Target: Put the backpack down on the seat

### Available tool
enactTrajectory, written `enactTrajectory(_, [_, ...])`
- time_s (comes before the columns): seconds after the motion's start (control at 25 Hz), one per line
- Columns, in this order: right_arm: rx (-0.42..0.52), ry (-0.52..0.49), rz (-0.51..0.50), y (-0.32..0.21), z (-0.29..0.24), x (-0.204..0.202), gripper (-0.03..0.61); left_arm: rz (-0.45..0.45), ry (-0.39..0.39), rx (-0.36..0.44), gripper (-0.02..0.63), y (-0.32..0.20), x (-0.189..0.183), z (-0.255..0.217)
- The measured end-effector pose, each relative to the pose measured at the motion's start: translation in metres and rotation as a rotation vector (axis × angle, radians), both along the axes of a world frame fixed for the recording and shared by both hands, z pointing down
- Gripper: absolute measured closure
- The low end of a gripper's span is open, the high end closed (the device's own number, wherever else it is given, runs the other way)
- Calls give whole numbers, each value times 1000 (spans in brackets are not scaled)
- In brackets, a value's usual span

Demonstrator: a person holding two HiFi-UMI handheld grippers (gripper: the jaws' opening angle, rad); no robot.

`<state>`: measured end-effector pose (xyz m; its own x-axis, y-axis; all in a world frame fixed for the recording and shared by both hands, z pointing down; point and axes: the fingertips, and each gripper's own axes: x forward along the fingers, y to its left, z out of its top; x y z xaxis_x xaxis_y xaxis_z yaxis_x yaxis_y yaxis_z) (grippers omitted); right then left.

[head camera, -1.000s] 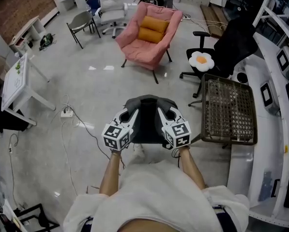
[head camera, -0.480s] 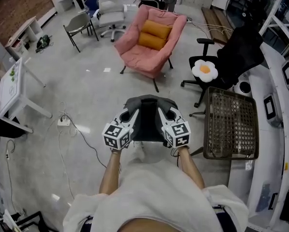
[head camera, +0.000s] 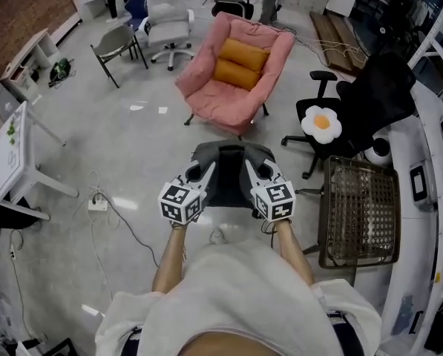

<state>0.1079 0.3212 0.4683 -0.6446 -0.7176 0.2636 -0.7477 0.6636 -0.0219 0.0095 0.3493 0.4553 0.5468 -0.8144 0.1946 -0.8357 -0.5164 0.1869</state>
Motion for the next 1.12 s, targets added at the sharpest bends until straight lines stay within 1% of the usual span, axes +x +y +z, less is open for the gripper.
enactTrajectory(0.2, [14, 0, 9, -67, -2, -28, 552, 12, -3, 13, 571, -68, -28, -3])
enactTrajectory(0.32, [14, -2, 18, -98, 0, -42, 552, 21, -5, 14, 571, -99, -42, -1])
enactTrajectory(0.72, [3, 3, 20, -160, 8, -77, 552, 27, -3, 4, 571, -162, -78, 8])
enactTrajectory(0.92, [-11, 9, 14, -189, 15, -88, 552, 26, -7, -12, 571, -192, -88, 12])
enactTrajectory(1.12, [-22, 9, -10, -231, 25, -97, 552, 7, -13, -15, 571, -236, -96, 19])
